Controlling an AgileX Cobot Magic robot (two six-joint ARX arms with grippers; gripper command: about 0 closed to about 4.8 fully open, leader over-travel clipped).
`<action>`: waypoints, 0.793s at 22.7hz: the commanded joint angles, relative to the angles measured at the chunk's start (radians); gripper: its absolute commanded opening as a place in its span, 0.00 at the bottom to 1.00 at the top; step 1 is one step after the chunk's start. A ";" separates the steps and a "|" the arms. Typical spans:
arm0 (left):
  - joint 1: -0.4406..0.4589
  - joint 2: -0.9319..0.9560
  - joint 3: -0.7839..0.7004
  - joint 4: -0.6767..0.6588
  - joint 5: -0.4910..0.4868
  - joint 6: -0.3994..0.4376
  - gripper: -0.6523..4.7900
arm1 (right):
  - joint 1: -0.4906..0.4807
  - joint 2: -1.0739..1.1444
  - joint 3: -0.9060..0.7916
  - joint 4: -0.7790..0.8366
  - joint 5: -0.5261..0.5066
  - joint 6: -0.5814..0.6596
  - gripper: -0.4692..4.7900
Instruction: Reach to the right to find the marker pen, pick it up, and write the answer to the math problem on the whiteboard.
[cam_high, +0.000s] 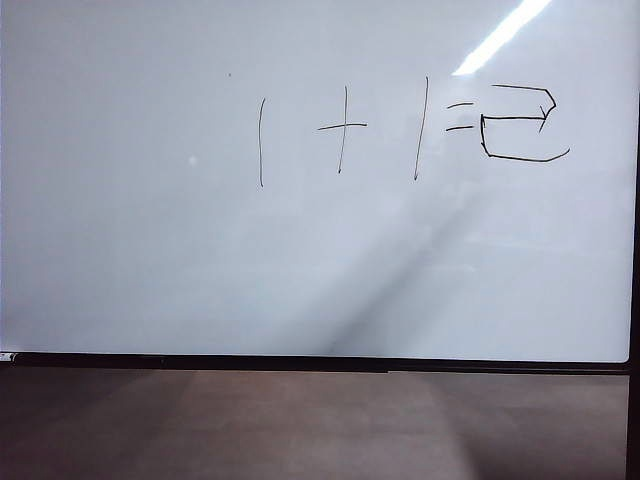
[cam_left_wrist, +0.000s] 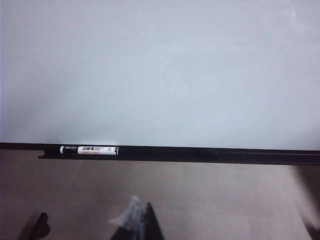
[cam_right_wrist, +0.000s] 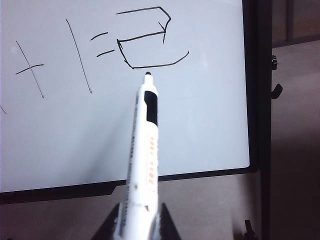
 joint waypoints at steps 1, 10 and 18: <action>-0.001 0.001 0.001 0.011 0.005 0.003 0.11 | 0.001 -0.001 0.004 0.016 0.000 0.000 0.08; -0.001 0.001 0.001 0.011 0.005 0.003 0.11 | 0.003 -0.001 -0.207 0.297 0.006 -0.063 0.08; -0.001 0.001 0.001 0.011 0.005 0.003 0.11 | 0.008 -0.002 -0.303 0.314 0.043 -0.077 0.08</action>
